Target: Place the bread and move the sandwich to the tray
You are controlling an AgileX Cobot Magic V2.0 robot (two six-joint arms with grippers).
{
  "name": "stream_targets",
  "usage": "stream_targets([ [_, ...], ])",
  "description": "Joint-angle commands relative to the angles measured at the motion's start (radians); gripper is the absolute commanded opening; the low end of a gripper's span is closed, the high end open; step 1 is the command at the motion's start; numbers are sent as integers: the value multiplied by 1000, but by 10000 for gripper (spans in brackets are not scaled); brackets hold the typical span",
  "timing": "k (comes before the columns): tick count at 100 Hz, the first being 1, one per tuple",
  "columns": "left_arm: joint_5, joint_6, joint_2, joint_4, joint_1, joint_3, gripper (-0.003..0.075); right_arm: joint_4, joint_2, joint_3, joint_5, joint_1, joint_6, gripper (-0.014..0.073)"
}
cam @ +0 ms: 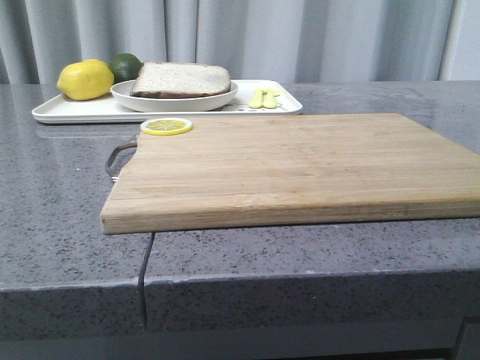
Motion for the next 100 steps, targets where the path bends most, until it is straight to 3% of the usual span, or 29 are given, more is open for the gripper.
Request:
stream_targets([
  [1,-69,-12,-29,-4,-9,16,-20,7,-16,-25,-49,-4,-9,-60],
  [57,-69,-12,-29,-4,-9,16,-20,7,-15,-13,-54,-4,-9,-60],
  [69,-69,-12,-29,-4,-9,16,-20,-49,-12,30,-135,-24,23,-60],
  [76,-69,-12,-29,-4,-9,16,-20,-132,-12,61,-173,-61,142,-60],
  [83,-69,-12,-29,-4,-9,16,-20,-260,-12,96,-194,-113,344,-60],
  [100,-69,-12,-29,-4,-9,16,-20,-674,-12,202,-232,-282,963,-60],
])
